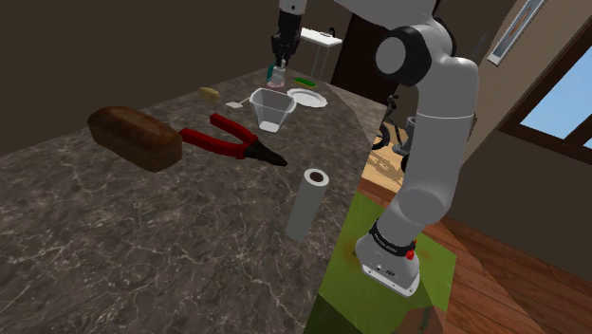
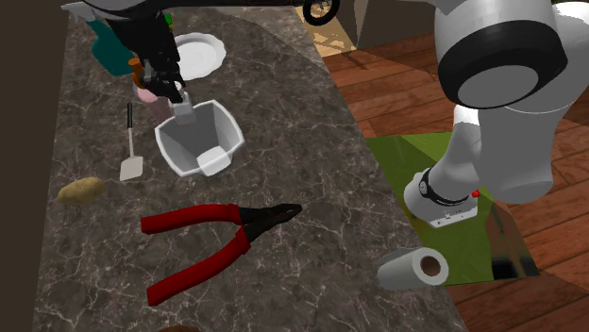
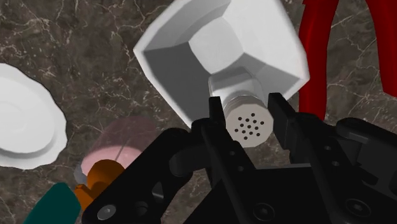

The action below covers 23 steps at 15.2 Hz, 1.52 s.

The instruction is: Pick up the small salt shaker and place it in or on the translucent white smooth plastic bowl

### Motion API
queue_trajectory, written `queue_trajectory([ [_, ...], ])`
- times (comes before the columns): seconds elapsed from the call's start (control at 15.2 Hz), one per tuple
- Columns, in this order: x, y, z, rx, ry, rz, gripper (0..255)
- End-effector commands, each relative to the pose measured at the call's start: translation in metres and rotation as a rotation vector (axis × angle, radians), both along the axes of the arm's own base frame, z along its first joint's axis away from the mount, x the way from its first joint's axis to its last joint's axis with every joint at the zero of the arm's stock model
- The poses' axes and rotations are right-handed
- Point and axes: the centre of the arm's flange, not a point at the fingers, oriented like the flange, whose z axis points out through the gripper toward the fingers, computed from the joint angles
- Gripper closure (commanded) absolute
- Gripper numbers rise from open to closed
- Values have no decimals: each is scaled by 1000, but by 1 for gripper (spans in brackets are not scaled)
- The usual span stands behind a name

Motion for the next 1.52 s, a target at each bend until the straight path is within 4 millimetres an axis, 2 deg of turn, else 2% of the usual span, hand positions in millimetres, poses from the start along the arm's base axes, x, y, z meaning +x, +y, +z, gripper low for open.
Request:
queue_trajectory([
  [0.0,0,1,-10,0,-1,0,255],
  [0.66,0,1,-62,0,-1,0,255],
  [1.12,0,1,-62,0,-1,0,255],
  [1.19,0,1,-62,0,-1,0,0],
  [1.45,0,1,-62,0,-1,0,0],
])
